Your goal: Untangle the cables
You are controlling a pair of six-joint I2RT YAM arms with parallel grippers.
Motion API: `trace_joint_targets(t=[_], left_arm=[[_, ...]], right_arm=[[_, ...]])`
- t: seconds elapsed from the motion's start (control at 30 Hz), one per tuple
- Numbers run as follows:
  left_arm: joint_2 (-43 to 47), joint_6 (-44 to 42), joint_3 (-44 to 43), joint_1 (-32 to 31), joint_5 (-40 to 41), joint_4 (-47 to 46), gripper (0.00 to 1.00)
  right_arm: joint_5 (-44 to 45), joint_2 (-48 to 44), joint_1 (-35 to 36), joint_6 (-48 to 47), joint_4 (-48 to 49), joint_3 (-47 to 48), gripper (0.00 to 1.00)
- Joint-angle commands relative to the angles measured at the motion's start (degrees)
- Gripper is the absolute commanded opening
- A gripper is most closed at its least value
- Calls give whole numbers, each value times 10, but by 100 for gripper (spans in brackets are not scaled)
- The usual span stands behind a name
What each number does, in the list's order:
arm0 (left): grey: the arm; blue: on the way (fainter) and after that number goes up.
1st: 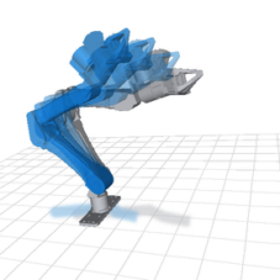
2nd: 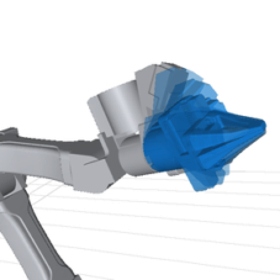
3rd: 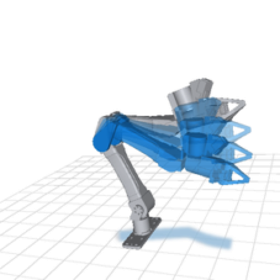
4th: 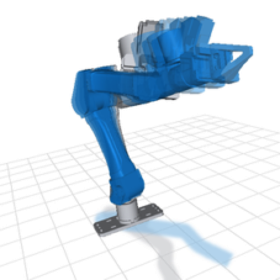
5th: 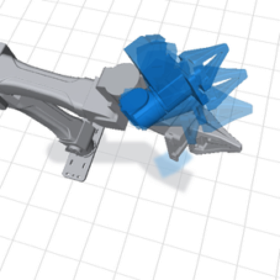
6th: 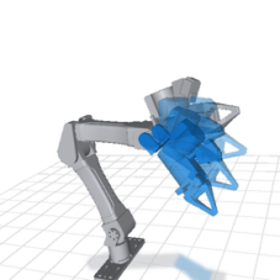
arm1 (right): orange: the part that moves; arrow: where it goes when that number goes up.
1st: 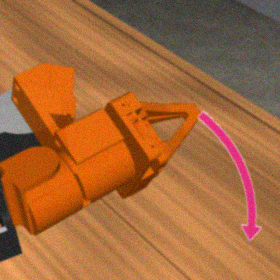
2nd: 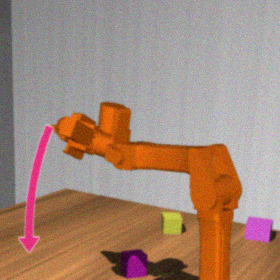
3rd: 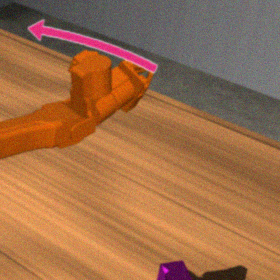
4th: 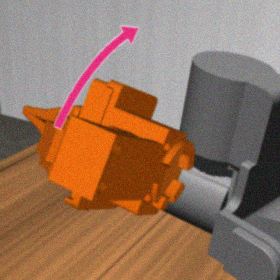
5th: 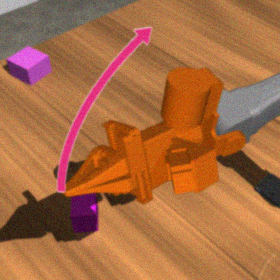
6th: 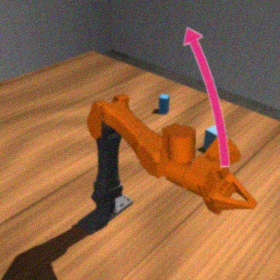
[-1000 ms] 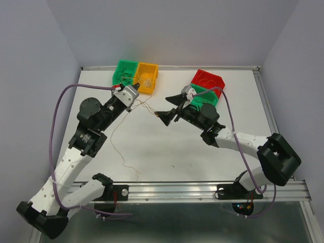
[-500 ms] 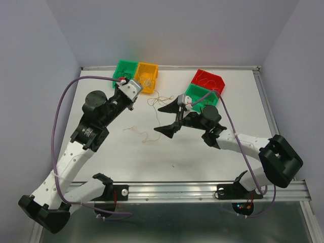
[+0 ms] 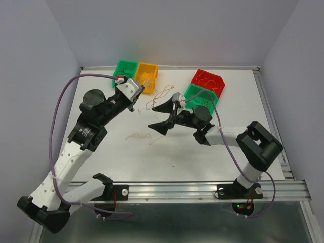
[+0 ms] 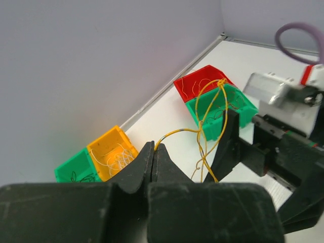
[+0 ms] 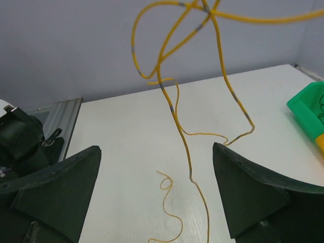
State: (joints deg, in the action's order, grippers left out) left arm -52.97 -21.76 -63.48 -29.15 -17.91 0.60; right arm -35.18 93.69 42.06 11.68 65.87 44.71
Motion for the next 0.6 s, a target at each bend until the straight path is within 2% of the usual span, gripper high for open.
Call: trace_joint_targets(t=[0.0,0.07,0.1,0.17,0.2,0.3,0.33,0.5,0.57], left_arm=[[12,23,-38,1,-27,-11,0],[11,23,-42,1,-27,-7,0],[12,23,-43,1,-25,-7,0],[11,17,-44,1,-15,-7,0],[10,15,-48,1,-7,-7,0],[5,0,-59,1,41,6,0],[2,-5,-61,3,52,7,0],[5,-12,-70,8,103,5,0],[8,-17,-69,15,160,-17,0]], right_arm=[[-21,70,5,60,110,64,95],[-5,92,6,71,123,79,88],[-2,107,7,71,123,92,67],[0,113,7,71,123,94,49],[5,113,7,70,123,93,34],[30,88,7,57,121,69,18],[39,80,7,55,121,59,0],[91,19,5,28,106,5,1],[105,-4,3,16,95,-11,0]])
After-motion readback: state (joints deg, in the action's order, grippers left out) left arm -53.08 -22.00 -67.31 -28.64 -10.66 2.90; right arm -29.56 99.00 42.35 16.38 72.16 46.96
